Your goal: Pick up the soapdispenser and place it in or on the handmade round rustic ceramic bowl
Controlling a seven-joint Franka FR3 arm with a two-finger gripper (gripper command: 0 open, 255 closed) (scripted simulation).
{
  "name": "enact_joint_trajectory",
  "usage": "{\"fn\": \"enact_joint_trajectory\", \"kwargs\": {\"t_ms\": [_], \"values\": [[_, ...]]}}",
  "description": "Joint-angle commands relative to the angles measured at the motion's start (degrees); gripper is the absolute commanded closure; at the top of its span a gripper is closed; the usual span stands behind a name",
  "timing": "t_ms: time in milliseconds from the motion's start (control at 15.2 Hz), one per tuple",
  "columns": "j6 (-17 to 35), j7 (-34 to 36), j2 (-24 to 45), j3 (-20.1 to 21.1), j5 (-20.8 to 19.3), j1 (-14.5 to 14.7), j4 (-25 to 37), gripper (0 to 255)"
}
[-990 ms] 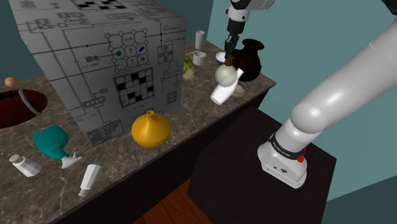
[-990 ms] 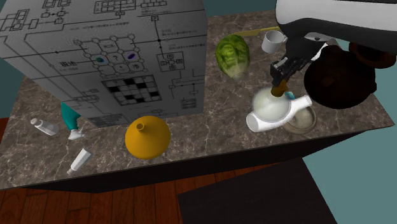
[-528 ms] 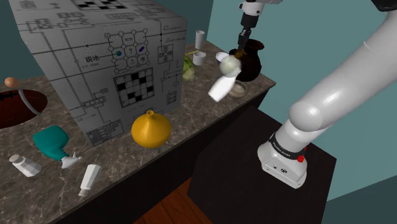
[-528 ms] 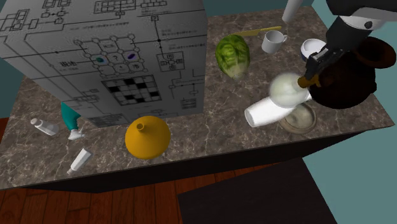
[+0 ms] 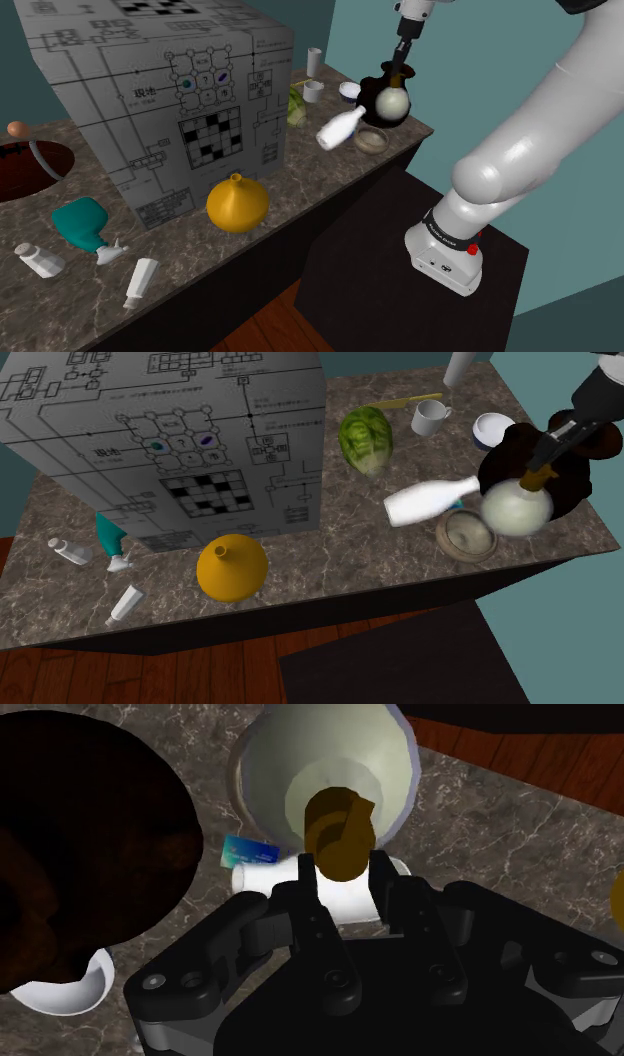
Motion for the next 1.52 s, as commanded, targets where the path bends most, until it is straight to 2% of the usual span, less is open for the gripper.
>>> {"fn": "enact_joint_trajectory", "kwargs": {"t_ms": [0,1452], "values": [[1.2,-0.5,1.0,-0.2,0.3,-0.2,-0.2,255],[17.1,-2.4,8.7,0.0,3.0,-0.6,-8.8,255]]}}
